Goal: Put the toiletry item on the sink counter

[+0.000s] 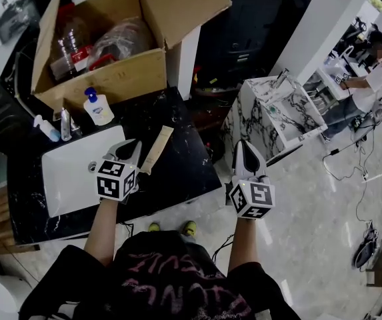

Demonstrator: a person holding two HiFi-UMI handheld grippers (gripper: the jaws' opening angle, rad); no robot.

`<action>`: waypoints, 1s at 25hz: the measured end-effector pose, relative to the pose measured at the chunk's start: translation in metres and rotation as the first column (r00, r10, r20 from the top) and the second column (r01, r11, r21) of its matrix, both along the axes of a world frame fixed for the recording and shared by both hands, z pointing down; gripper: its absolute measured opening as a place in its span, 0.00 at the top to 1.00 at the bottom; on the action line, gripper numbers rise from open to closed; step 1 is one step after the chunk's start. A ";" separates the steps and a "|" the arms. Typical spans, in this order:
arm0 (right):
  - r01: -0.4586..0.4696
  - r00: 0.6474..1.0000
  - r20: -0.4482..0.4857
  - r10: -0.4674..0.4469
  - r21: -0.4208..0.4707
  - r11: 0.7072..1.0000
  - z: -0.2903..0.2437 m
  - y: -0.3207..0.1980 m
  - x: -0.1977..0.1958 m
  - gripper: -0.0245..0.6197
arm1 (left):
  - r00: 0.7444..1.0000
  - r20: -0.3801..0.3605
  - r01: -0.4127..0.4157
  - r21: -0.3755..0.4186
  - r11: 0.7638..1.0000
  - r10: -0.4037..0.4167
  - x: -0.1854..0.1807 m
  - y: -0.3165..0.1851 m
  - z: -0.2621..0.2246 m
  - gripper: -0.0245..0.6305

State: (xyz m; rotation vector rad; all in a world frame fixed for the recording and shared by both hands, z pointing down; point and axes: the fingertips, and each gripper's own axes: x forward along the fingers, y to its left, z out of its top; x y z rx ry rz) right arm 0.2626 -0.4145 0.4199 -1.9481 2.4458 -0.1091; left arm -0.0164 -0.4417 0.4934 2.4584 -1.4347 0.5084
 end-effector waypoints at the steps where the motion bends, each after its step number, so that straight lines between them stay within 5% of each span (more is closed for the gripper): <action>1: 0.001 1.000 0.002 -0.001 0.003 1.000 -0.001 0.000 0.000 0.95 | 1.000 -0.003 0.001 0.014 1.000 -0.001 -0.001 0.000 -0.006 0.96; 17: 0.011 1.000 -0.008 -0.011 0.035 0.999 -0.021 0.000 -0.003 0.95 | 0.999 -0.042 0.010 0.285 0.959 0.002 -0.006 -0.001 -0.116 0.96; 25: 0.010 1.000 -0.022 -0.009 0.052 0.999 -0.034 0.002 -0.005 0.95 | 0.997 -0.070 0.012 0.344 0.939 0.013 -0.010 0.001 -0.142 0.96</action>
